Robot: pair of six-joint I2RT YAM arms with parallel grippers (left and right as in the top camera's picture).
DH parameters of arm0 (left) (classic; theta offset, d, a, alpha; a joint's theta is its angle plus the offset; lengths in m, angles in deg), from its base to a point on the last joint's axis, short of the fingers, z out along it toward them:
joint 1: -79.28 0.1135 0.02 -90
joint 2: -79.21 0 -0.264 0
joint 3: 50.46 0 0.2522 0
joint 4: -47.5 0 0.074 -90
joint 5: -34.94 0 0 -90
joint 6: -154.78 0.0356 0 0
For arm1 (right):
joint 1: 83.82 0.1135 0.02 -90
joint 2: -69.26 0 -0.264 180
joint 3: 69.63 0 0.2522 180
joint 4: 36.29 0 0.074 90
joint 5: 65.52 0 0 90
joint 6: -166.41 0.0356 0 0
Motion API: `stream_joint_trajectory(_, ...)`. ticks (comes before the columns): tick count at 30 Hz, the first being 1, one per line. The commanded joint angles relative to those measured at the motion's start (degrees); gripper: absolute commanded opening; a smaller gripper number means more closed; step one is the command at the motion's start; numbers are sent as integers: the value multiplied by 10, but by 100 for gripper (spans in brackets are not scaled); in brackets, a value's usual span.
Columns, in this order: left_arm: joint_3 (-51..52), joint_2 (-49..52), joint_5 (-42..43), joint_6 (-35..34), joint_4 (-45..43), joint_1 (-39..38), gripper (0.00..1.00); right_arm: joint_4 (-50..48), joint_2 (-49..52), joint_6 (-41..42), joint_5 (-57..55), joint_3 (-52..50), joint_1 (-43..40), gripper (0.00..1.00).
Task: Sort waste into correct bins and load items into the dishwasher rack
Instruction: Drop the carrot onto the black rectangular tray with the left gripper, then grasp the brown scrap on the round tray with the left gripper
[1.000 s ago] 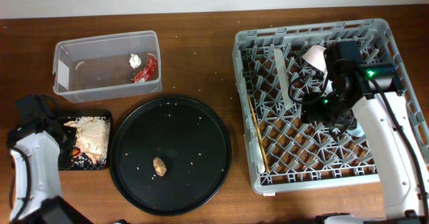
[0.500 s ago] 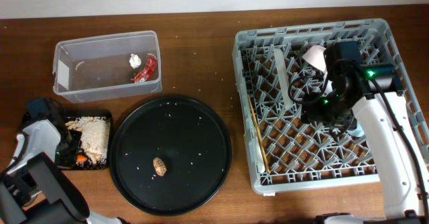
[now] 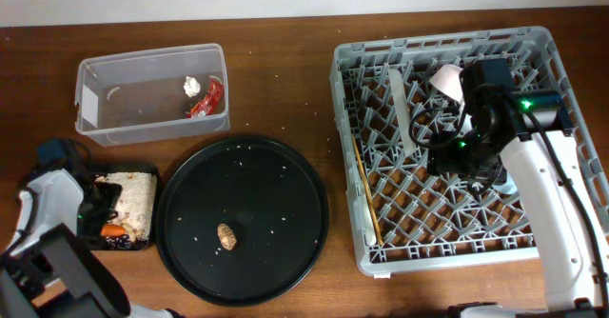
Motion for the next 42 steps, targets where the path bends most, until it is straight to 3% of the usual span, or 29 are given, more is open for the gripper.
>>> stream_joint_trajectory(1,-35,-77,45,39,17,-26,81,2,0,0,-5,-2,-5,75)
stream_joint_trajectory(5,-35,-137,57,66,77,-117,81,1,0,0,-5,-2,-5,75)
stream_joint_trajectory(9,-24,-138,74,75,170,-259,82,-1,0,0,-5,-2,-5,75)
stream_joint_trajectory(16,52,-137,109,74,129,-434,92,0,0,0,-5,-2,-5,75)
stream_joint_trajectory(25,150,-135,132,74,17,-455,94,2,0,0,-5,-2,-5,75)
stream_joint_trajectory(36,204,-134,126,74,-57,-456,92,2,0,0,-5,-2,-5,74)
stream_joint_trajectory(37,207,-134,121,74,-60,-455,89,2,0,0,-5,-2,-5,75)
stream_joint_trajectory(42,226,-134,119,74,-75,-456,54,2,0,0,-5,-2,-5,75)
